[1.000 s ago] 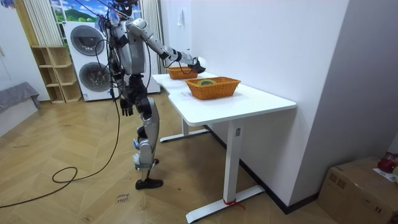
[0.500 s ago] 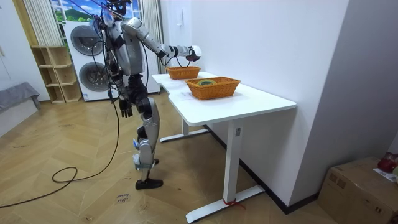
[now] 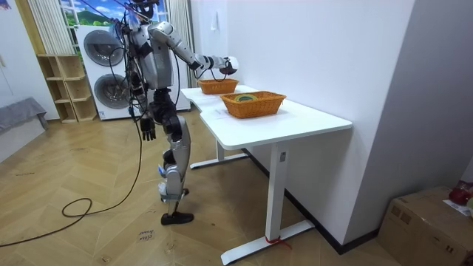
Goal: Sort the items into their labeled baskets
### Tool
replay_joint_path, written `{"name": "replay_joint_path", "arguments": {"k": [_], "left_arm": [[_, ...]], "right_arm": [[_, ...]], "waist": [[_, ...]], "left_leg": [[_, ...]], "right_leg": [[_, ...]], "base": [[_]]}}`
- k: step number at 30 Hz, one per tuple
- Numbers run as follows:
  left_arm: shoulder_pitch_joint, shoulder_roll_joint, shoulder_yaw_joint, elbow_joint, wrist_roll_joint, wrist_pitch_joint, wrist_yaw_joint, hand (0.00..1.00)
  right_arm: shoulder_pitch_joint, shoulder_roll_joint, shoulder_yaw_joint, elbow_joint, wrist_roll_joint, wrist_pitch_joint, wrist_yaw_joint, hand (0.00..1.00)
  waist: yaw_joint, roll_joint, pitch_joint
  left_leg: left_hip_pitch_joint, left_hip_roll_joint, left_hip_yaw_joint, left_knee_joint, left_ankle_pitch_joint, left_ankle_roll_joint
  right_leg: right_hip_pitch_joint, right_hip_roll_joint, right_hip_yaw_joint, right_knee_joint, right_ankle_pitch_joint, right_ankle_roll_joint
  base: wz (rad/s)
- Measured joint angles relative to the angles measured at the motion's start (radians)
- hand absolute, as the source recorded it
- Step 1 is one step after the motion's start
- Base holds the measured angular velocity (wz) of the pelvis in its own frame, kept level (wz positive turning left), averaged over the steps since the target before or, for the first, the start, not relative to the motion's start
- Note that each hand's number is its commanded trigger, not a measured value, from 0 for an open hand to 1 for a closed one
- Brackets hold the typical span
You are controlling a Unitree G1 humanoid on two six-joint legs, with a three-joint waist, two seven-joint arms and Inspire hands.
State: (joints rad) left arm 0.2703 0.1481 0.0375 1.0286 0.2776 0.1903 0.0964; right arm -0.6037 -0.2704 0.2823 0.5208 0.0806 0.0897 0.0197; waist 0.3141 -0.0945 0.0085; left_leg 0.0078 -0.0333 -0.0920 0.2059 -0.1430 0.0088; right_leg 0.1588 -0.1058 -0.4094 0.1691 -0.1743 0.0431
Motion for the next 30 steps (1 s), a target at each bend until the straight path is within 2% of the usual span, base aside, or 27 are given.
{"name": "replay_joint_path", "arguments": {"k": [2, 10, 12, 16, 18, 22, 28, 30], "left_arm": [[0.001, 0.0, 0.0, -0.014, 0.0, 0.001, 0.0, 0.0], [-0.002, 0.007, 0.002, -0.044, 0.042, 0.023, 0.0, 0.0], [-0.003, 0.01, 0.0, -0.046, 0.042, 0.031, 0.0, 0.0], [0.006, 0.009, -0.002, -0.051, 0.043, 0.033, -0.001, 0.0], [0.013, 0.011, -0.002, -0.059, 0.043, 0.037, -0.001, 0.0], [0.018, 0.013, -0.003, -0.068, 0.043, 0.042, -0.018, 0.0], [0.023, 0.023, -0.003, -0.077, 0.043, 0.042, -0.037, 0.0], [0.024, 0.026, -0.003, -0.084, 0.043, 0.043, -0.04, 0.0]], "right_arm": [[0.0, 0.0, 0.001, 0.0, -0.008, 0.001, -0.005, 1.0], [0.0, 0.012, 0.011, -0.009, -0.02, 0.046, -0.009, 1.0], [0.0, 0.023, 0.012, -0.02, -0.02, 0.057, -0.009, 1.0], [0.0, 0.036, 0.013, -0.021, -0.021, 0.057, -0.016, 1.0], [0.0, 0.036, 0.02, -0.02, -0.021, 0.058, -0.024, 1.0], [0.0, 0.036, 0.035, -0.019, -0.026, 0.06, -0.033, 1.0], [-0.001, 0.037, 0.068, -0.013, -0.029, 0.06, -0.039, 1.0], [-0.001, 0.038, 0.084, -0.01, -0.029, 0.061, -0.04, 1.0]], "waist": [[0.003, -0.001, 0.0006], [0.045, -0.017, -0.0013], [0.049, -0.024, -0.0017], [0.054, -0.03, 0.0013], [0.066, -0.036, 0.0072], [0.08, -0.04, 0.0081], [0.082, -0.043, 0.0099], [0.095, -0.044, 0.01]], "left_leg": [[-0.003, 0.0, -0.004, 0.001, 0.0, 0.0], [-0.004, 0.0, -0.005, 0.0, 0.0, 0.0], [-0.007, -0.004, -0.024, 0.002, 0.0, 0.0], [-0.01, -0.015, -0.039, 0.005, 0.001, 0.002], [-0.014, -0.019, -0.046, 0.009, 0.002, 0.004], [-0.022, -0.032, -0.056, 0.017, 0.001, 0.011], [-0.034, -0.046, -0.076, 0.03, 0.002, 0.018], [-0.036, -0.048, -0.077, 0.031, 0.002, 0.02]], "right_leg": [[0.0, 0.0, -0.005, 0.0, 0.0, 0.0], [-0.002, 0.0, -0.004, 0.001, -0.001, 0.001], [-0.001, 0.0, -0.007, 0.003, -0.001, 0.001], [0.003, -0.008, -0.017, 0.006, -0.005, 0.007], [0.0, -0.015, -0.029, 0.018, -0.007, 0.011], [0.001, -0.025, -0.039, 0.019, -0.01, 0.017], [0.0, -0.035, -0.06, 0.021, -0.014, 0.022], [0.0, -0.036, -0.061, 0.023, -0.014, 0.024]], "base": [[0.06], [0.01], [0.12], [0.13], [0.11], [0.09], [0.12], [0.0]]}}
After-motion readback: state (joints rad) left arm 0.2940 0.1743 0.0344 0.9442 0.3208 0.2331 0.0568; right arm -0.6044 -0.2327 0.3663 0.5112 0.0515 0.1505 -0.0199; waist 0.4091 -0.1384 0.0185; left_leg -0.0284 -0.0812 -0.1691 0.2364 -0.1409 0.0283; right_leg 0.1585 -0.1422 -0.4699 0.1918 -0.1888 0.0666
